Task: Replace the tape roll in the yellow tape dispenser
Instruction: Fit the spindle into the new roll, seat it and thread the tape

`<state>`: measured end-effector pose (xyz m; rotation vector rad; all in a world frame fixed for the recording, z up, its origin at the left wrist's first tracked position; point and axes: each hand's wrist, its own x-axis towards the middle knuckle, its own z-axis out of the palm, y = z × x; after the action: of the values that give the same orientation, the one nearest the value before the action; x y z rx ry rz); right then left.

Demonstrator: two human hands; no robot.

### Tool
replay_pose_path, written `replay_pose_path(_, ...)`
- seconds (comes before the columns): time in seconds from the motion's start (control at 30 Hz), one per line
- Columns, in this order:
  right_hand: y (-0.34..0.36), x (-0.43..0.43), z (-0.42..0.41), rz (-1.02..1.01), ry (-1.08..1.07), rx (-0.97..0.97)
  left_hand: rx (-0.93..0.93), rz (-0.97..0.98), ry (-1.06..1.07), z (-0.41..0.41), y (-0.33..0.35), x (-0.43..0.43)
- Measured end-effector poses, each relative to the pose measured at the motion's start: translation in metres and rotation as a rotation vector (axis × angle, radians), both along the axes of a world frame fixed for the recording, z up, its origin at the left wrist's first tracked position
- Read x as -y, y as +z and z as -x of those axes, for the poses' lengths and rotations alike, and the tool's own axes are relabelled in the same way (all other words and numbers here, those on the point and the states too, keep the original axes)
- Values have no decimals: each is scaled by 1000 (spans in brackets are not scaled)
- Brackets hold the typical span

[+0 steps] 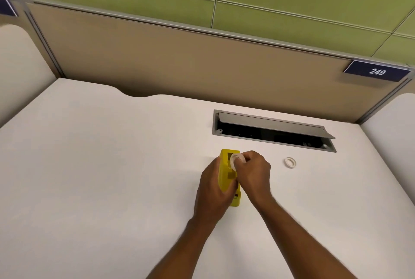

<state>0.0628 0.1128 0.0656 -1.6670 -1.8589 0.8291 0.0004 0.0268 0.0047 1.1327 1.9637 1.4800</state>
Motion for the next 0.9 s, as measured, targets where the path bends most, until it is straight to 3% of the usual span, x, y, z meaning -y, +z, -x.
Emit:
replay_pose_path(0.37, -26, -12, 18, -42, -92, 50, -167, 107, -104, -5, -58, 6)
replay_pose_path(0.9, -44, -19, 26, -94, -13, 201, -258, 101, -60, -6, -71, -1)
